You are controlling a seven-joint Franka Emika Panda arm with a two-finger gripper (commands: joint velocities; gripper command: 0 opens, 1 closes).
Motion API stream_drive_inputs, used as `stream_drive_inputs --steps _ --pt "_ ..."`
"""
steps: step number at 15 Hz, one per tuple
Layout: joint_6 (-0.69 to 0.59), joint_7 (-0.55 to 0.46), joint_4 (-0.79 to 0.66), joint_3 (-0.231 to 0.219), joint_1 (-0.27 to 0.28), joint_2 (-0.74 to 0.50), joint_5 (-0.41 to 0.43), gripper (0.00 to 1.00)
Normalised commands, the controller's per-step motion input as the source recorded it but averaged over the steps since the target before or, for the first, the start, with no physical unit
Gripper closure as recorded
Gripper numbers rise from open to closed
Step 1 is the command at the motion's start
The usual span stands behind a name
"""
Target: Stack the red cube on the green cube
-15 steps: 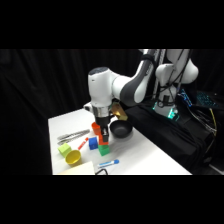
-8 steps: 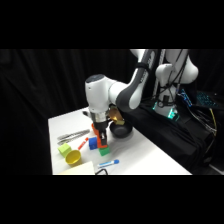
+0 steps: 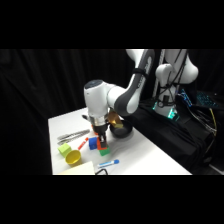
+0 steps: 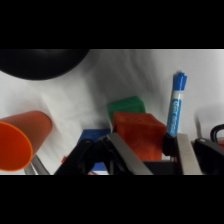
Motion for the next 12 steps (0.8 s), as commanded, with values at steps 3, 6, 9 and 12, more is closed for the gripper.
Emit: stream_drive_inputs --steps 3,6,9,12 --pt "0.07 -0.14 -0.01 -0.008 -0.009 -0.02 0.097 0.22" --pt "0.06 -0.15 -0.02 -0.009 -0.012 -0.03 0.094 0.05" --pt "0.05 -0.15 -0.01 -0.016 -0.017 -0.03 0.087 0.00" --pt "-0.01 -0.16 0.01 -0.023 -0.012 -0.05 0.069 0.00"
